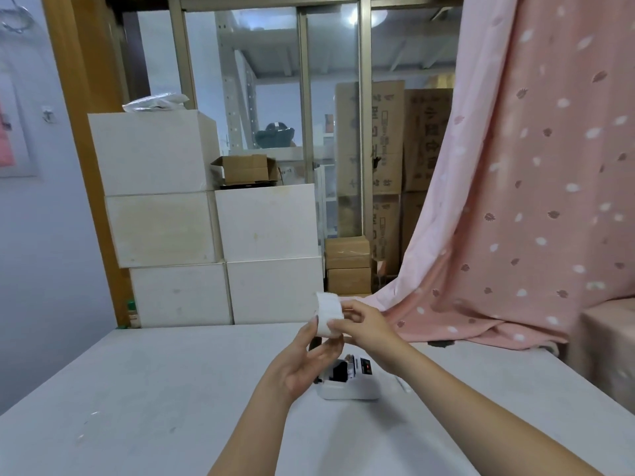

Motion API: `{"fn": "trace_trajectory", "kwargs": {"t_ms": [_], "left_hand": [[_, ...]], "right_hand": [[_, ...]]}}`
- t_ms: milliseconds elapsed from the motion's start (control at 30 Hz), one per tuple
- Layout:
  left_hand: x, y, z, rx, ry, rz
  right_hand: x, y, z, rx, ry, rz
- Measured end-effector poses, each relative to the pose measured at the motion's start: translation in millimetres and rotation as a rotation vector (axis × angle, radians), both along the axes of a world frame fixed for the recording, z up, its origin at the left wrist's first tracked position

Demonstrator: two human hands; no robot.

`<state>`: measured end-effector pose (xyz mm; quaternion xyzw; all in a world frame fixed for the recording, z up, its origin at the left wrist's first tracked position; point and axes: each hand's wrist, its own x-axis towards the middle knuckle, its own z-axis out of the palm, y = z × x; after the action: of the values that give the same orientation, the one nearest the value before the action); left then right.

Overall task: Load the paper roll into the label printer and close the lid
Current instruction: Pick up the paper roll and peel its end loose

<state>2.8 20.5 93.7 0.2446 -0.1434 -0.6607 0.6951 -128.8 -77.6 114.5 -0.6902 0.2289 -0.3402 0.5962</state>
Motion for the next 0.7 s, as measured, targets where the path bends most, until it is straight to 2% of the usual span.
{"fn": "trace_trajectory", "kwargs": {"t_ms": [67,133,333,533,700], "left_hand": [[-4.0,-2.3,-0.6,-0.002,-0.103,0.077],[-8.0,-3.8,0.5,0.012,-0.179,0.149],[-14.3,-13.8,-3.6,0.072,-0.353,0.274],[-21.3,-17.7,2.0,0.13,-0.423,0.315],[-33.1,-18.4,5.6,0.205,-0.604,0.252]], "right_hand": [[-1.9,3.5,-1.5,0.089,-0.043,-0.027],[-3.4,7.4,-2.6,0.091,-0.058,-0.104],[-8.6,9.1,-14.9,-0.29,-0.031,-0.352],[-20.0,20.0,-25.8,-0.449,0.001,-0.254],[-23.4,16.5,-25.5,-0.387,0.056,-0.257]]}}
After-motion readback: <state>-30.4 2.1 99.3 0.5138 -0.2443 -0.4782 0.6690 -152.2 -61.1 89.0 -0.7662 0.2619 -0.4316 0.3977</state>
